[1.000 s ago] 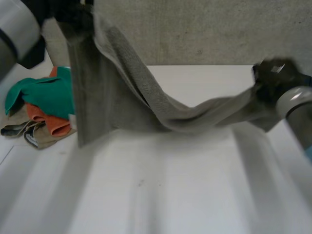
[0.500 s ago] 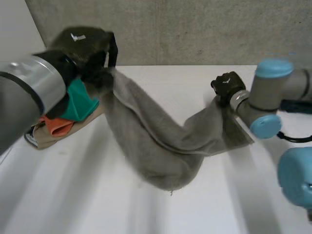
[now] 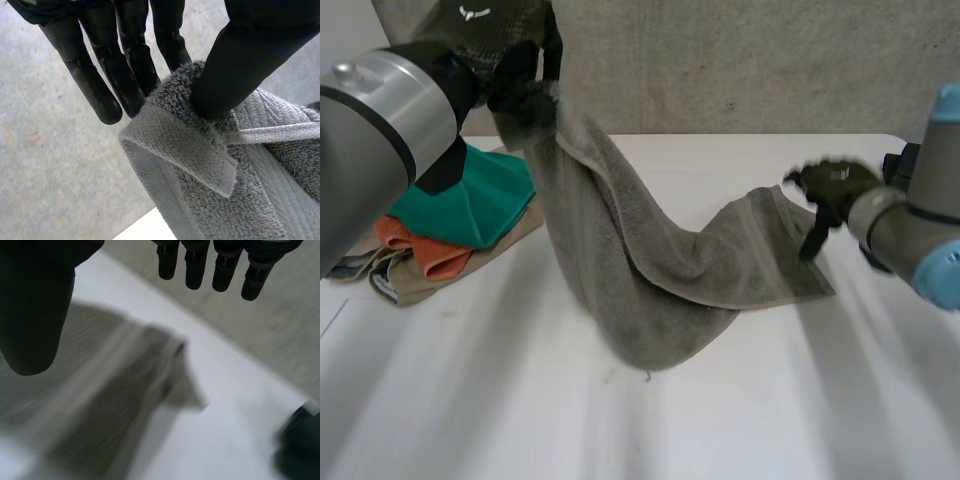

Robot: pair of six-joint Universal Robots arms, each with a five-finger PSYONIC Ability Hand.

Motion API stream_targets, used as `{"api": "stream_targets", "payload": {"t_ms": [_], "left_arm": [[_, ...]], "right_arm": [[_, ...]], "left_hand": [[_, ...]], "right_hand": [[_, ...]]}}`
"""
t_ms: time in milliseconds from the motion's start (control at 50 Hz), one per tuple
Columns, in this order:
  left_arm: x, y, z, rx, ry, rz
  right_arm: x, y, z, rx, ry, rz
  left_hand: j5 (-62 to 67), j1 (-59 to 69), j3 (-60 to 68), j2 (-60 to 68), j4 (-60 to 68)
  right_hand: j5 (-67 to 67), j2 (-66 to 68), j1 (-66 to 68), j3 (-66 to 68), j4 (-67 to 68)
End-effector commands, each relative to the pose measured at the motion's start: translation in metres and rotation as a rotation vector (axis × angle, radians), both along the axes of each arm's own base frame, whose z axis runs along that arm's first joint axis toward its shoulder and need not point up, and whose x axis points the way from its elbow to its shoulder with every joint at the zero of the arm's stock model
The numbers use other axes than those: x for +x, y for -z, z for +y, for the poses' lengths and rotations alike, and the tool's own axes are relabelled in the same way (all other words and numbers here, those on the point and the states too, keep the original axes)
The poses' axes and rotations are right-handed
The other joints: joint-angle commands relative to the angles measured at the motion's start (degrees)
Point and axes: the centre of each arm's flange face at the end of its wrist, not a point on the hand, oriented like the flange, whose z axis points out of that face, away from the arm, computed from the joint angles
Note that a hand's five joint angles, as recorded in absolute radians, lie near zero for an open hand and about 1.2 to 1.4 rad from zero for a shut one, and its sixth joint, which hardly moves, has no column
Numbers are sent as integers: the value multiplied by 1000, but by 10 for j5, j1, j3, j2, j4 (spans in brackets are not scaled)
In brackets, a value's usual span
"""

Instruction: Fold the laundry.

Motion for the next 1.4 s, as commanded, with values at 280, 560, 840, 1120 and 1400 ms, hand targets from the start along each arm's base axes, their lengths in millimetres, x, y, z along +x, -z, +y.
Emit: {"api": "stream_targets", "payload": {"t_ms": [280,560,840,1120,1400], "left_arm": [[-20,-47,31,-84,85,80],[-7,-53,25,-88,0,83],[34,100,-45,261,-28,-320],[9,177,-92,357,-6,-441],[-24,12,-165,-371,-107,-56]], "right_arm": [[25,89,33,216,64,-283],[14,65,1,-74,255,-365],[-46,-59,10,-402,-98,281],[-35,-38,7,-174,-248,460],[9,-119,-95,-788,32,429]], "left_hand": [[139,137,117,113,112],[139,137,117,113,112],[139,137,117,113,112],[139,137,117,113,112],[139,137,117,113,112]], "right_hand": [[7,13,4,11,10],[675,681,672,679,678],[675,681,672,679,678],[675,681,672,679,678],[675,681,672,679,678]]}}
